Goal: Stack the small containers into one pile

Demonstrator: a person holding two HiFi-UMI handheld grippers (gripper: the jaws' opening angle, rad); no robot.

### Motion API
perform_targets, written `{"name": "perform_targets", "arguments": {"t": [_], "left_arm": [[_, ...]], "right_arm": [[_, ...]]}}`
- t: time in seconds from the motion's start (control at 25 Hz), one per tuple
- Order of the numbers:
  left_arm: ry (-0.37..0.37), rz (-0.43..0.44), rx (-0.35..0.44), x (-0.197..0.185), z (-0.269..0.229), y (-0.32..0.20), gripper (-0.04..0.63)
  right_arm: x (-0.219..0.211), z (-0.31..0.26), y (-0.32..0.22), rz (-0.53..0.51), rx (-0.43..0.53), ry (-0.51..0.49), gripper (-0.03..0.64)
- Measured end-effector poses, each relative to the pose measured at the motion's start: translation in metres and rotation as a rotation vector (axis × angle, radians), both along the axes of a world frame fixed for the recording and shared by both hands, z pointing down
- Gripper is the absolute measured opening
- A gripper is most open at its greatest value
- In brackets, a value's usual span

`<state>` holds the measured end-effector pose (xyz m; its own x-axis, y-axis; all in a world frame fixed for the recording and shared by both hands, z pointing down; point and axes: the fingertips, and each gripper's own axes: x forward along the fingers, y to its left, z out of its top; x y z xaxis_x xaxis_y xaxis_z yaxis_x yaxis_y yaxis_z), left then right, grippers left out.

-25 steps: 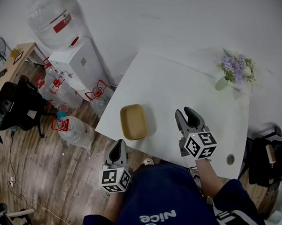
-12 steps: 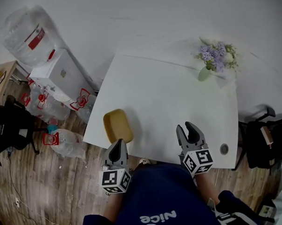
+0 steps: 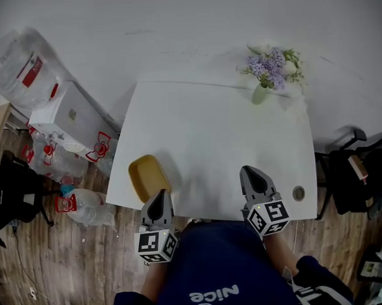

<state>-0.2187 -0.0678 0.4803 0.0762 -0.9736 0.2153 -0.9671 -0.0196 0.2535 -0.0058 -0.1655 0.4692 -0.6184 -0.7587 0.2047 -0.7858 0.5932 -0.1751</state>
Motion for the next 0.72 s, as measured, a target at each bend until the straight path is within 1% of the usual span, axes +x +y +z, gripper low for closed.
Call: {"name": "perform_targets", "arguments": {"t": [0.12, 0.36, 0.72], "left_arm": [[-0.004, 0.011, 0.0, 0.003, 0.001, -0.002, 0.02], [-0.01, 0.025, -0.003, 0.007, 0.003, -0.005, 0.02], [-0.012, 0.032, -0.009, 0.005, 0.006, -0.011, 0.02]], "right_arm": [[0.001, 0.001, -0.002, 0.001, 0.014, 0.031, 0.054], [0.003, 0.004, -0.002, 0.012, 0.017, 0.059, 0.052], [-0.004, 0.008, -0.006, -0.007, 0.024, 0.108, 0.051]]}}
